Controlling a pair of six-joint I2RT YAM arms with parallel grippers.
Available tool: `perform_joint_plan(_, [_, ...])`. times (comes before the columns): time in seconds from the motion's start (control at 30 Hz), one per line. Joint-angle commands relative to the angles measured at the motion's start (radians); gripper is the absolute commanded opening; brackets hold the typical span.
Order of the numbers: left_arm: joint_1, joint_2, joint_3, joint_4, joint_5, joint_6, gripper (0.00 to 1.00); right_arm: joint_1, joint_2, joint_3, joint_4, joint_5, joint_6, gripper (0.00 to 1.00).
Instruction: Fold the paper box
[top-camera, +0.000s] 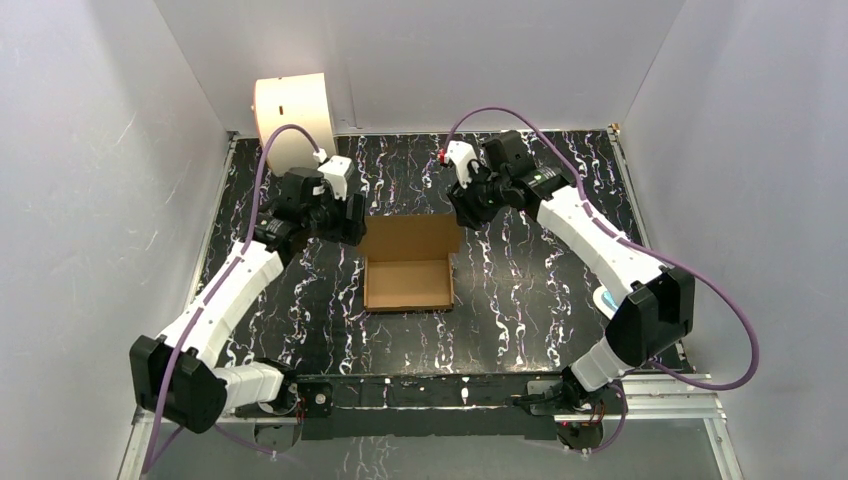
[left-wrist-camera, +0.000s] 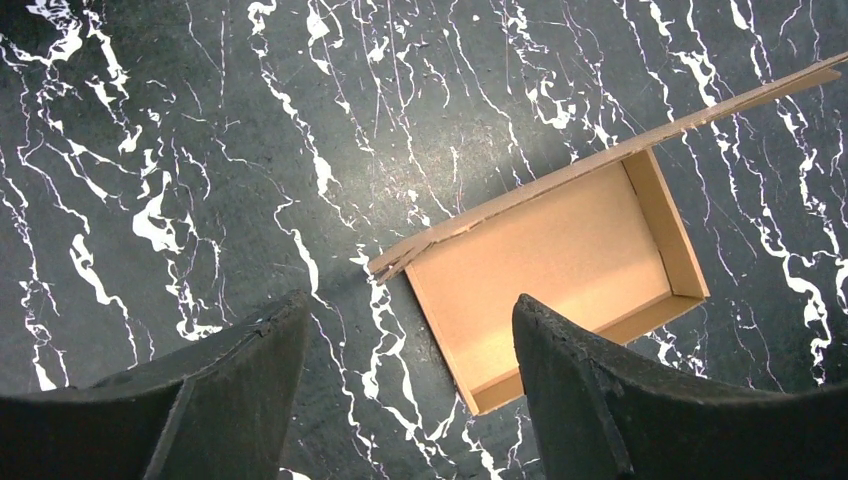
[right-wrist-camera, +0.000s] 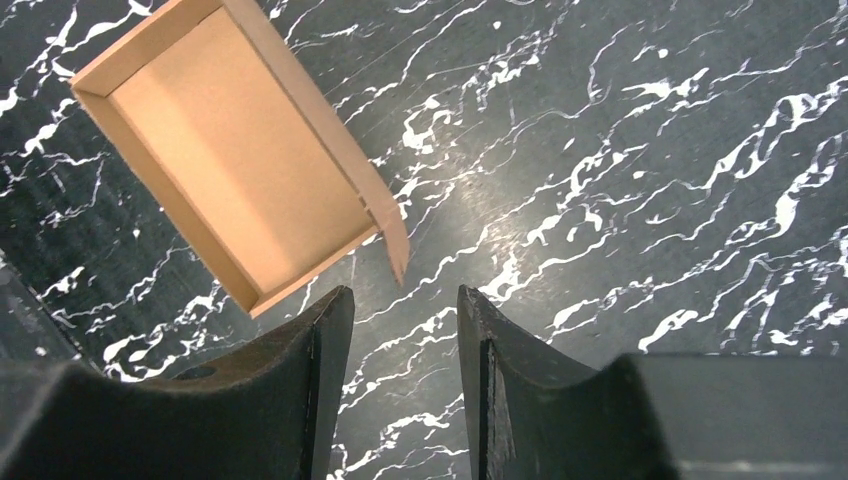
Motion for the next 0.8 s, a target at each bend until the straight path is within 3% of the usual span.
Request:
perform_joint_plan(0.0, [0.005, 0.034, 0.081, -0.068, 0.033, 0.059, 0.7, -0.013, -0.053, -0.062, 0.121, -0.056, 0.044, 0.5])
perform_joint_plan(0.5, [0.005, 0.131, 0.144, -0.094, 0.057, 0.075, 0.4, -0.034, 0.001, -0.078, 0.16, -0.146, 0.016, 0.4])
perform_joint_plan(0.77, [0.004, 0.151, 0.155, -0.098, 0.074, 0.102, 0.33, -0.034, 0.028, -0.072, 0.159, -0.166, 0.011, 0.35])
